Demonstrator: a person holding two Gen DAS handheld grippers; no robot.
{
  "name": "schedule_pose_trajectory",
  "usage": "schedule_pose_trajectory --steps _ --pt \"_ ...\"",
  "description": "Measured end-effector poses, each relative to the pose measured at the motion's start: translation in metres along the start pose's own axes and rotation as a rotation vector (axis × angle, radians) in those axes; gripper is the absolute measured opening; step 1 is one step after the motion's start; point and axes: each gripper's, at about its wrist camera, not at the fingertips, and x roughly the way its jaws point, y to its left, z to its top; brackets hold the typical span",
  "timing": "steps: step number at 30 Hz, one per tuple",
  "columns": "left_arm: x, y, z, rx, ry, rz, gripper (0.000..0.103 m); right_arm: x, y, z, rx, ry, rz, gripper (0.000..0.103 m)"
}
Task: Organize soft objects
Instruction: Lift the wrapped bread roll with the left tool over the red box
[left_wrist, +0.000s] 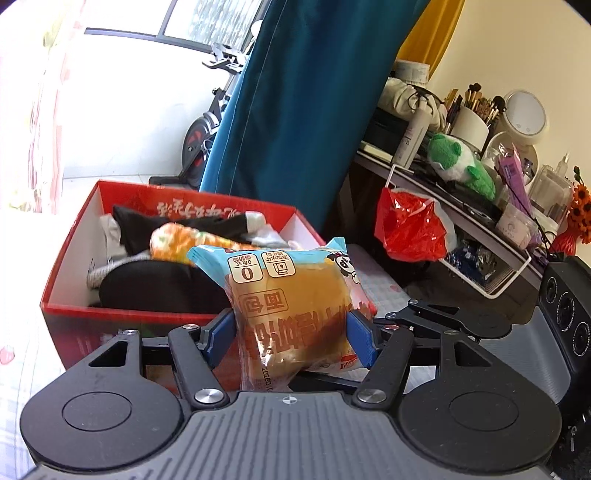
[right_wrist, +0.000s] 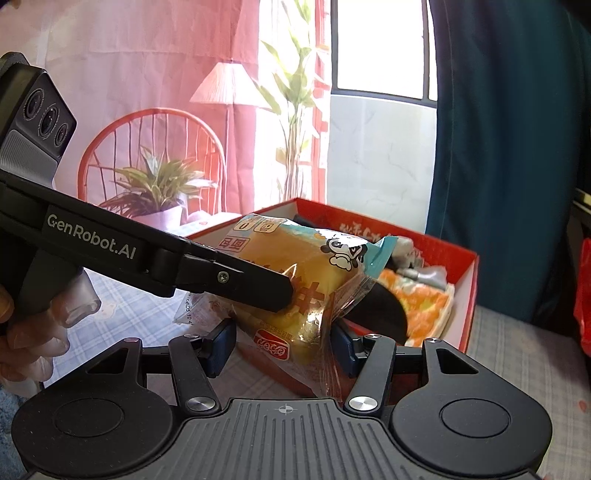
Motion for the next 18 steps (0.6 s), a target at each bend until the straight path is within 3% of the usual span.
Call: schedule_pose_trajectory --steps 18 --pt "0.035 -0.008 0.053 0.061 0.01 -0.037 0.067 0.017 -0.048 0.035 -0.001 -0.025 -0.035 0.052"
